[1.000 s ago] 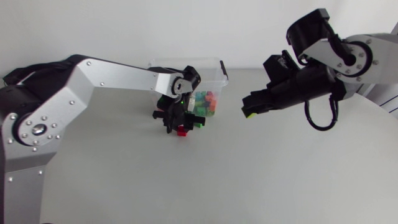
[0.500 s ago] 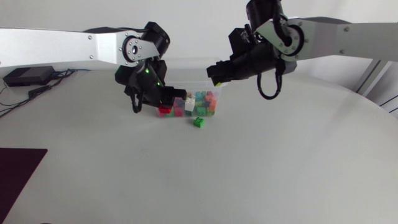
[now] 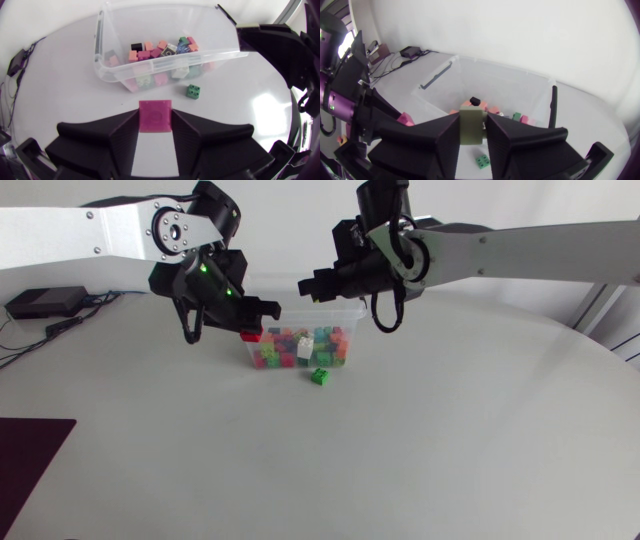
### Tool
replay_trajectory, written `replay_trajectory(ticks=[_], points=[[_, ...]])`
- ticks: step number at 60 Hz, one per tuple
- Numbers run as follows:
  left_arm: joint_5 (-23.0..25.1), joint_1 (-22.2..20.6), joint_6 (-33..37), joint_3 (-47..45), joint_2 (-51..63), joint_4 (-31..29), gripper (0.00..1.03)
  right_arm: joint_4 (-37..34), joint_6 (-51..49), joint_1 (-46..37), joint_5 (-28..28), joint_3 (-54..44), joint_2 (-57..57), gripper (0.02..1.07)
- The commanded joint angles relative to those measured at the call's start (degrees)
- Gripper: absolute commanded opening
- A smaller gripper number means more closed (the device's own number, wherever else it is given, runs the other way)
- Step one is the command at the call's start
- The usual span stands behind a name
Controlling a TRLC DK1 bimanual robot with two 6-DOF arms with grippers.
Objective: Place the duplo bricks in the container
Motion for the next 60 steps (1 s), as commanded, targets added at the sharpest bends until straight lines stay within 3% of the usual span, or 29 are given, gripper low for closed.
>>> replay_trajectory(ticks=[1,24,27,33,38,60], points=[[0.90,1.00,1.31,0.85,-1.98,0.23,0.22,2.21,1.49,0.03,0.57,1.44,2.16,0.31],[4.42,1.87,2.18,4.37,-2.06,3.57,0.22,5.46,0.17,-0.41,3.47,9.88,12.53,0.32],[4.59,1.96,2.18,4.81,-1.89,4.45,0.22,5.46,0.17,-0.41,4.08,10.50,13.15,0.41],[5.74,2.93,2.10,6.22,-1.01,5.50,0.22,4.32,0.17,-0.50,5.49,11.02,13.23,0.79],[5.91,3.46,2.10,6.92,-0.39,5.77,0.22,3.00,0.26,-0.59,6.10,10.41,12.00,1.00],[7.84,4.16,2.01,13.34,4.97,10.25,0.22,3.61,0.17,-1.55,5.31,-5.06,-3.73,1.02]])
